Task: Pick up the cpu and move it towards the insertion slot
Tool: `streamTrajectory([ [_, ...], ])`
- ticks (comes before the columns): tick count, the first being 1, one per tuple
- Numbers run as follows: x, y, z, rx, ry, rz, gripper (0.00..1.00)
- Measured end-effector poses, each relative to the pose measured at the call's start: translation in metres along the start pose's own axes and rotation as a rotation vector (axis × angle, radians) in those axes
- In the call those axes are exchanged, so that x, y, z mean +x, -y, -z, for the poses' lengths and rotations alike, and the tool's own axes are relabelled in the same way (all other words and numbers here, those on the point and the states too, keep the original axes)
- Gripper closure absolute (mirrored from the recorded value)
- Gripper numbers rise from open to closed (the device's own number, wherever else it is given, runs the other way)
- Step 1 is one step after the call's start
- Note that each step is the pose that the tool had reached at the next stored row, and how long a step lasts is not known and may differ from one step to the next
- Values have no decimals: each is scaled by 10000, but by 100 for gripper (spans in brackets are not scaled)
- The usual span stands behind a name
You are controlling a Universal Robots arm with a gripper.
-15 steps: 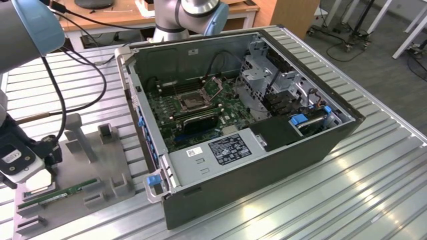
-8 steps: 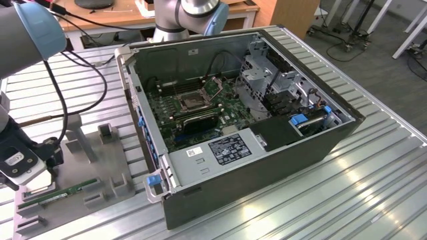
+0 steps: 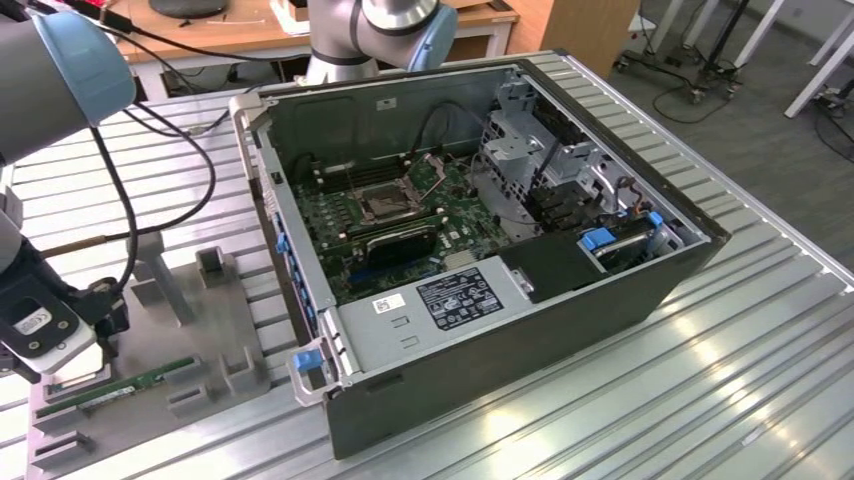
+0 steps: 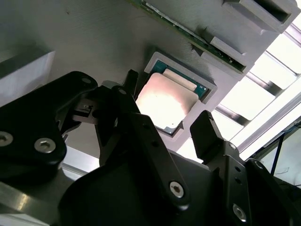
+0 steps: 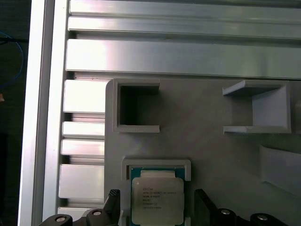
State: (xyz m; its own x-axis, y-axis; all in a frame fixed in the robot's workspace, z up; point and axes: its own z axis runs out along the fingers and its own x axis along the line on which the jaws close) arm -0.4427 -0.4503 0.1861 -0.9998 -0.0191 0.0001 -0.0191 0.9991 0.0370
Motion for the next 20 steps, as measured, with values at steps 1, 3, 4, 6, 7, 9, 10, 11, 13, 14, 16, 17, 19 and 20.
streamTrajectory([
  [1, 0, 0, -2, 0, 1, 0, 28],
  [3, 0, 0, -9, -2, 3, 0, 28],
  [4, 0, 0, -9, -1, 2, 0, 28],
  [6, 0, 0, -9, 0, 0, 0, 28],
  [7, 0, 0, -8, 1, 0, 0, 28],
  [9, 0, 0, -8, 1, -1, 0, 28],
  [10, 0, 0, -9, 1, 0, 0, 28],
  [11, 0, 0, -11, 0, -1, 0, 28],
  [13, -1, 1, -28, -2, 3, 0, 28],
  [14, 0, 1, -36, -1, 1, 0, 28],
  [16, 0, 2, -44, 0, 0, 0, 28],
  [17, 0, 2, -43, 1, -1, 0, 28],
  [19, 0, 2, -46, 0, 0, 0, 28],
  [20, 0, 2, -46, 0, 0, 0, 28],
])
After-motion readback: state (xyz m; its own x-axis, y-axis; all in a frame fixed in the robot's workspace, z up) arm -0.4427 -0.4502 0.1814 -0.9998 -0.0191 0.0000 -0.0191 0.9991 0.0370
